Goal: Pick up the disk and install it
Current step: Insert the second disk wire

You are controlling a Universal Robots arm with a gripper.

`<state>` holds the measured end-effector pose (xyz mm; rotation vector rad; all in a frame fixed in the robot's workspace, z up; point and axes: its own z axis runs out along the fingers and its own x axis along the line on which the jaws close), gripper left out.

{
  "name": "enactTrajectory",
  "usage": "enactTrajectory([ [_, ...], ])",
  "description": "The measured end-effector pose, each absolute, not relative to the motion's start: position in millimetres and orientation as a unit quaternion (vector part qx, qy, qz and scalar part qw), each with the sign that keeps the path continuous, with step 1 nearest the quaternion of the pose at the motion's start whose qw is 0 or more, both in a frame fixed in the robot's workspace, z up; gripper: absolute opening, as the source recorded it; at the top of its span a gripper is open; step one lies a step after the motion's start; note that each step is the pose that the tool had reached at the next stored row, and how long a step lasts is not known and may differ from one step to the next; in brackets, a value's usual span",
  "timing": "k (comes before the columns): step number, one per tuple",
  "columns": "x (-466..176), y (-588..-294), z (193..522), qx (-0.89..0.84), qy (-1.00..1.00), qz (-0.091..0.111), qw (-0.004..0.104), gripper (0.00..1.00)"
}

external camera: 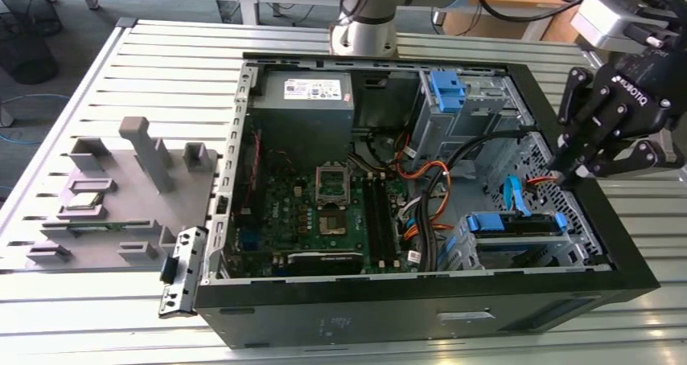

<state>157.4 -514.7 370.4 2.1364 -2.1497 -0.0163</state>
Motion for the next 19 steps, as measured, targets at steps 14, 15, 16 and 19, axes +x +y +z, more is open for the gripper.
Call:
enactTrajectory([
  [14, 167.1, -504.0, 369.9, 0.703, -0.707, -0.008, 0.077, 0.31],
  [15, 167.9, -503.6, 369.8, 0.703, -0.707, -0.008, 0.078, 0.31],
  [16, 168.8, -503.3, 369.7, 0.703, -0.707, -0.009, 0.079, 0.31],
  [19, 171.6, -502.6, 369.2, 0.703, -0.707, -0.010, 0.082, 0.31],
])
